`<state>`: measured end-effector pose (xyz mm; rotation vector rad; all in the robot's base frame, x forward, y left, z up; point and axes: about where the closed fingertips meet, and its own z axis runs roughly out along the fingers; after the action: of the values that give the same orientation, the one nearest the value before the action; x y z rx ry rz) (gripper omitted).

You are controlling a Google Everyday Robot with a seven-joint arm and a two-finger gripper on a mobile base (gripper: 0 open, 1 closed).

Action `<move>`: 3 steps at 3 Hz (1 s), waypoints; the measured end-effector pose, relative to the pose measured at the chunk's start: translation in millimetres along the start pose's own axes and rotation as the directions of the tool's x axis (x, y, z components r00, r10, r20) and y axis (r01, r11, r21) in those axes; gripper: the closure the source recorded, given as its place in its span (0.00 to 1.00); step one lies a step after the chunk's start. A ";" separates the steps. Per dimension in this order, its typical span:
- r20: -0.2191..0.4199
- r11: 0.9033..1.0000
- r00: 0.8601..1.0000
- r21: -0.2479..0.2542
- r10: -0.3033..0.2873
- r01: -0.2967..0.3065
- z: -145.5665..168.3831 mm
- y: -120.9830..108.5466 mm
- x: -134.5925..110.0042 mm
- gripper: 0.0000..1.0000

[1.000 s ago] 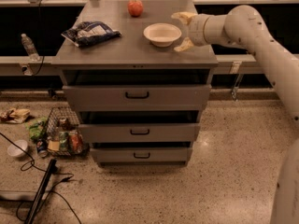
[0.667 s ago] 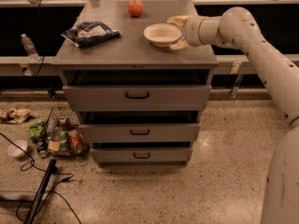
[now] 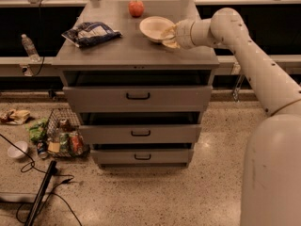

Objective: Move paper bowl near apple

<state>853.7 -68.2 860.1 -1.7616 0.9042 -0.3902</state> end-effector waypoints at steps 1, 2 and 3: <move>0.011 0.999 1.000 0.040 -0.018 0.018 10.3 -31.1 2.8 1.00; 0.011 0.997 0.999 0.058 -0.041 0.040 29.7 -54.5 6.4 1.00; -0.020 0.996 0.998 0.067 -0.052 0.053 43.5 -71.8 16.2 1.00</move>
Offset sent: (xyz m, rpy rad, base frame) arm 0.1053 0.0202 0.0882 0.0211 -0.1440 0.0023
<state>920.2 -40.9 906.3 -1.7245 0.8495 -0.4664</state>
